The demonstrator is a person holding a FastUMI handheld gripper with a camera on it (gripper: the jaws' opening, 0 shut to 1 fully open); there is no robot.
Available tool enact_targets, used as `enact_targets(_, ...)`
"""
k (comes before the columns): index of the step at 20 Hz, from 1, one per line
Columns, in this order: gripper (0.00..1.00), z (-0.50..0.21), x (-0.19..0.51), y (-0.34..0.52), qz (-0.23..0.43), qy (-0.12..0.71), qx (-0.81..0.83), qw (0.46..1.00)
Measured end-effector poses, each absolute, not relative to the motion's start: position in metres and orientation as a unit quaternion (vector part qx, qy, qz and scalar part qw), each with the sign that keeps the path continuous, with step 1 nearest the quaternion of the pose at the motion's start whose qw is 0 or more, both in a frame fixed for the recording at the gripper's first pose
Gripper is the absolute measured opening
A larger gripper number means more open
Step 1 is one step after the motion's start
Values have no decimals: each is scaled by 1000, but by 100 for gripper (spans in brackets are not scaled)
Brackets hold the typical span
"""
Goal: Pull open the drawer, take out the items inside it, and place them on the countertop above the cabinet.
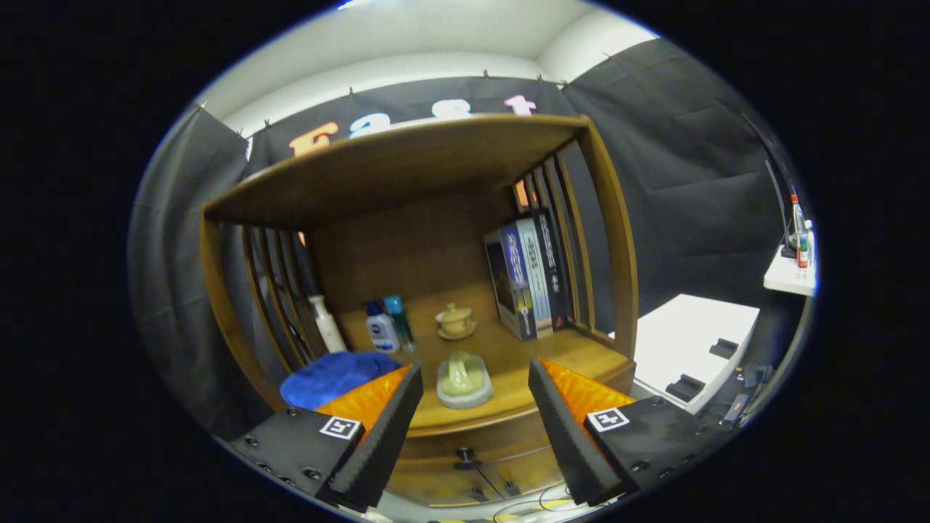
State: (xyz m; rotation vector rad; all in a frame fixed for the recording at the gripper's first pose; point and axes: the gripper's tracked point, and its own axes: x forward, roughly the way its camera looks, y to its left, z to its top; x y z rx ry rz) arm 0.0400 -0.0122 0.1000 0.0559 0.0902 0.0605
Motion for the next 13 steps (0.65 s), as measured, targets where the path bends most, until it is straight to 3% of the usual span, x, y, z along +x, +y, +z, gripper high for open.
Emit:
enact_targets(5, 98, 140, 11, 24, 70, 20, -10, 997)
enact_targets(13, 98, 158, -27, 41, 60, 8, -77, 995)
